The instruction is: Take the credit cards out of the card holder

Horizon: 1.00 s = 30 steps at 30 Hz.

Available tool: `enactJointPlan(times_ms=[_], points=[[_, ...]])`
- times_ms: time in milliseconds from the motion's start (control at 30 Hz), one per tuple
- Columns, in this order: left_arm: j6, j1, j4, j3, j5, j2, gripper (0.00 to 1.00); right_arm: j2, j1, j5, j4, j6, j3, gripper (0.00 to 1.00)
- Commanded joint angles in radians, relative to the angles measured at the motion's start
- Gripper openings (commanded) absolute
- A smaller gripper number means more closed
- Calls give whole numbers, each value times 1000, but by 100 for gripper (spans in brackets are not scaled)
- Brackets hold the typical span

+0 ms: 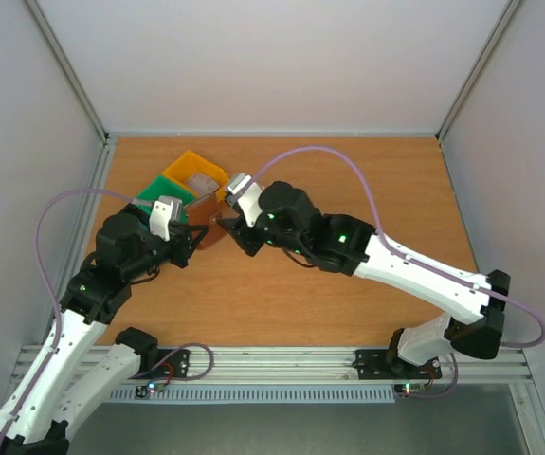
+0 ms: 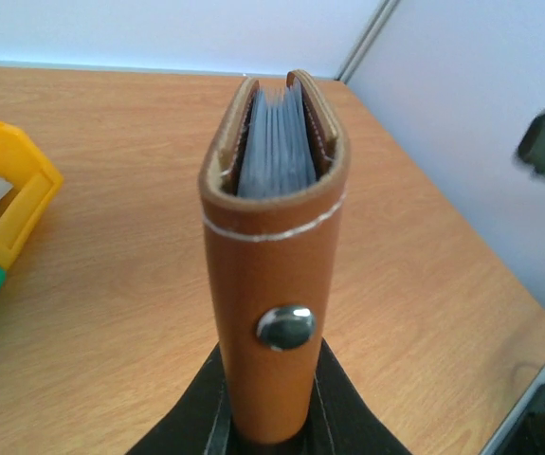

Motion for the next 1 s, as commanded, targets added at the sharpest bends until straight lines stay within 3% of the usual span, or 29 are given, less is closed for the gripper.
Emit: enactJointPlan(times_ms=[0, 400, 767, 967], points=[[-48, -1, 52, 3, -55, -8, 0, 71, 13, 36, 18, 95, 45, 42], [-53, -1, 90, -4, -33, 1, 0, 273, 13, 64, -94, 128, 217, 37], [-14, -1, 105, -8, -92, -2, 0, 307, 13, 94, -184, 179, 219, 35], [-9, -1, 128, -11, -38, 2, 0, 324, 13, 130, -195, 166, 242, 31]])
